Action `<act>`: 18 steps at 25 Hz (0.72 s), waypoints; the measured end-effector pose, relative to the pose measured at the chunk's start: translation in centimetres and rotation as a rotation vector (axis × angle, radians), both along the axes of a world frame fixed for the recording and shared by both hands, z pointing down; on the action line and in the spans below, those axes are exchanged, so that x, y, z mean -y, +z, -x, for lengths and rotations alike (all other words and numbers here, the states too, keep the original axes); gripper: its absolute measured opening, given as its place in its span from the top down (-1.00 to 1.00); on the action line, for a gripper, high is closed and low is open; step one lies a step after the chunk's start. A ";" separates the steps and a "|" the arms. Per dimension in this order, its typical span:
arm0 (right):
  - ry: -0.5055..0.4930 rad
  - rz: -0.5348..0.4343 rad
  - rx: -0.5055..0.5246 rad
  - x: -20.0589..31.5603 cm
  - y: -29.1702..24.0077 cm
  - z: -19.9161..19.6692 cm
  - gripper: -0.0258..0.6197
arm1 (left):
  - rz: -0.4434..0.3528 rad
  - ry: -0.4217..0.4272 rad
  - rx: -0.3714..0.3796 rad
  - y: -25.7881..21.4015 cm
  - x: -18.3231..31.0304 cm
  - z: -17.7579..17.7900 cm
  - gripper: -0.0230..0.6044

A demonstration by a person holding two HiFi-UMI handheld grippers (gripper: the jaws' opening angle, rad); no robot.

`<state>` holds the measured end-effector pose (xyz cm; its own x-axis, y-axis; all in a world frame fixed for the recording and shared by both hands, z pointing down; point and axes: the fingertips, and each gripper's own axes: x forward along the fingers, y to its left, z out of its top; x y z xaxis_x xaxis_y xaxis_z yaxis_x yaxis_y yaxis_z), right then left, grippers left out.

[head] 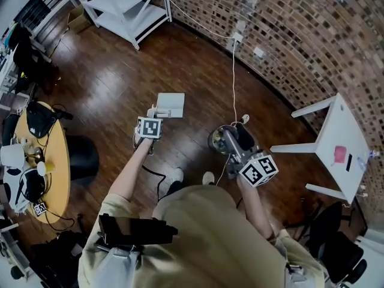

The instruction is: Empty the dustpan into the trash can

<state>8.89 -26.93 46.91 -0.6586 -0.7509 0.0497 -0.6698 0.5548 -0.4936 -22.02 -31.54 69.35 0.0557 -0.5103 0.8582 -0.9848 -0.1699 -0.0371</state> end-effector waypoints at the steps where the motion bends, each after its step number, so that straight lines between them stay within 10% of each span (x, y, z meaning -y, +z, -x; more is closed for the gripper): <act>1: -0.001 0.004 -0.008 0.0 0.1 0.0 0.06 | -0.003 -0.001 0.010 1.2 0.2 0.4 0.93; 10: 0.002 0.104 -0.071 -0.8 3.6 -0.6 0.06 | -0.015 -0.156 -0.102 8.8 2.3 3.9 0.93; 18: 0.030 0.128 -0.081 -1.0 4.7 -0.6 0.06 | 0.045 0.088 -0.028 11.1 5.2 1.0 0.87</act>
<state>9.46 -25.93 51.61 -0.6257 -0.7543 0.1988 -0.7258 0.4696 -0.5027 -23.06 -36.70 80.40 0.1233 -0.4632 0.8777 -0.9664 -0.2571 0.0001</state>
